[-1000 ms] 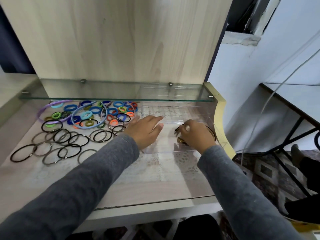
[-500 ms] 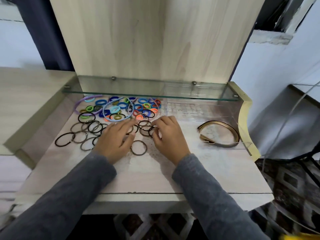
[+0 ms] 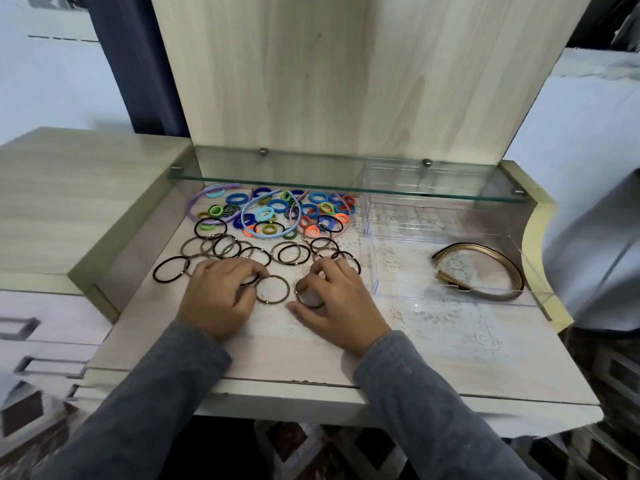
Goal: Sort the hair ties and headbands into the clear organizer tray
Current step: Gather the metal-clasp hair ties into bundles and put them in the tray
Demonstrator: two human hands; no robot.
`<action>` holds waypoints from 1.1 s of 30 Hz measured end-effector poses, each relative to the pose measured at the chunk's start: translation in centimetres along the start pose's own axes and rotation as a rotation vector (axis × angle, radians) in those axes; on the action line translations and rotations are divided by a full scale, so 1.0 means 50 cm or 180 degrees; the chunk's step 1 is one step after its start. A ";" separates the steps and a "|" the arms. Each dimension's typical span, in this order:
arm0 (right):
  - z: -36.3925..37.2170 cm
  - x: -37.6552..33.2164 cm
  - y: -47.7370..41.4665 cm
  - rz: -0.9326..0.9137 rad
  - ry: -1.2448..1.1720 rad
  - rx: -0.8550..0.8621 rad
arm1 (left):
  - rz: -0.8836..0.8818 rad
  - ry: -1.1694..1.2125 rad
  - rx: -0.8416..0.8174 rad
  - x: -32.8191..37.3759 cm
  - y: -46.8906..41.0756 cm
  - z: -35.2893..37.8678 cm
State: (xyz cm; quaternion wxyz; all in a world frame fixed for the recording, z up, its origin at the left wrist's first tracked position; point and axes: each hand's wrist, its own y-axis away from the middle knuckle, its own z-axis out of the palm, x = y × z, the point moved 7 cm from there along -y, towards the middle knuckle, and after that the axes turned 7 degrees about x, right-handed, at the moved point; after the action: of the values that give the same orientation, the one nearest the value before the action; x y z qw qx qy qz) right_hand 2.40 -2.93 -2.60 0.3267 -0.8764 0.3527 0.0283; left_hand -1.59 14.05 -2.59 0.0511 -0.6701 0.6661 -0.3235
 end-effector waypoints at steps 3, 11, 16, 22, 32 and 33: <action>-0.001 0.007 0.001 0.0038 -0.0076 0.0033 | 0.0189 -0.0001 0.0025 0.010 0.003 0.008; -0.005 0.019 0.002 0.0135 -0.0285 0.0226 | 0.0549 -0.0152 0.0212 0.021 0.009 0.006; -0.013 0.024 0.000 0.0230 -0.0503 0.0348 | 0.0645 -0.0247 0.0234 0.024 0.009 0.007; -0.014 -0.006 -0.008 -0.0107 -0.0495 0.0385 | 0.0151 -0.0691 0.0888 0.009 0.007 -0.035; 0.006 -0.029 -0.009 -0.0374 -0.0456 0.0273 | -0.1166 -0.0819 0.0784 -0.061 0.018 -0.040; 0.006 -0.029 -0.009 -0.0364 -0.0474 0.0267 | -0.1202 -0.0744 0.0777 -0.066 0.018 -0.039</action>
State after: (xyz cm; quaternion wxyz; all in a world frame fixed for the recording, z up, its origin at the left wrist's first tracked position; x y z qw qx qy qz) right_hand 1.69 -1.64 -2.17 0.3895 -0.8761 0.2777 0.0598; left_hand -3.04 17.69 -2.72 0.1469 -0.8044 0.4747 -0.3257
